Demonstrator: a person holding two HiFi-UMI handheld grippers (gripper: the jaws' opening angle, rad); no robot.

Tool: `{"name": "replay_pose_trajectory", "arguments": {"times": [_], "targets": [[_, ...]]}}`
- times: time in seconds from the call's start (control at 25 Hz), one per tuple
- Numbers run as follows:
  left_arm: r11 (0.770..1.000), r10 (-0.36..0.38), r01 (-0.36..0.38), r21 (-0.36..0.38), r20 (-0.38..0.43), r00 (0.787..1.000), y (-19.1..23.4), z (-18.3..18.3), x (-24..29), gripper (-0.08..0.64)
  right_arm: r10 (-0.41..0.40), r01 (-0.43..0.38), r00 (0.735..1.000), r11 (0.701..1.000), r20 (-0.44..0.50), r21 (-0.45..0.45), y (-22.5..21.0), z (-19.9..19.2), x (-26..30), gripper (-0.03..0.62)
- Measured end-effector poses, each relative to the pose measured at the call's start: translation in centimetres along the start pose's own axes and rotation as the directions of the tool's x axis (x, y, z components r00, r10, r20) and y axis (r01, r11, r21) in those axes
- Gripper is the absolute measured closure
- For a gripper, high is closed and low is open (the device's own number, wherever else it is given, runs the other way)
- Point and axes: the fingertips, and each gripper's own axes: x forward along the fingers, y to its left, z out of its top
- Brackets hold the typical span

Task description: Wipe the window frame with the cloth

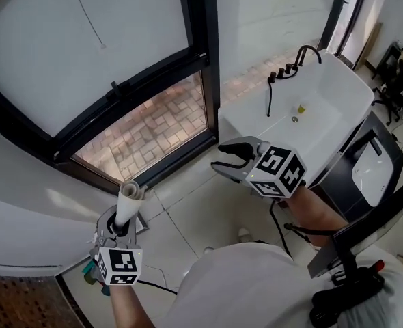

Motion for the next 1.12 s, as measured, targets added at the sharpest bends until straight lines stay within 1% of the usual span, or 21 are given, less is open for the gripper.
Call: {"name": "replay_pose_trajectory", "arguments": {"times": [0.2,0.48,0.84,1.12], "targets": [[0.999,-0.011,0.011,-0.031,0.008,1.000,-1.3,1.5,-0.2,0.471,0.015,-0.014,1.000,1.000,0.020,-0.011,0.0,-0.1,-1.8,0.416],[1.000,-0.006,0.007,-0.022,0.011,1.000,-2.8,3.2,-0.4,0.471,0.028,-0.028,0.999,1.000,0.027,-0.009,-0.3,-1.0,-3.3,0.416],[0.999,-0.004,0.004,-0.038,-0.008,1.000,-4.0,3.5,-0.8,0.471,0.032,-0.032,0.999,0.999,0.037,-0.010,-0.5,-1.3,-4.1,0.416],[0.999,-0.009,0.009,-0.047,-0.003,1.000,-4.7,3.7,-1.4,0.471,0.038,-0.038,0.999,0.999,0.036,-0.013,0.1,-1.5,-4.3,0.416]]}}
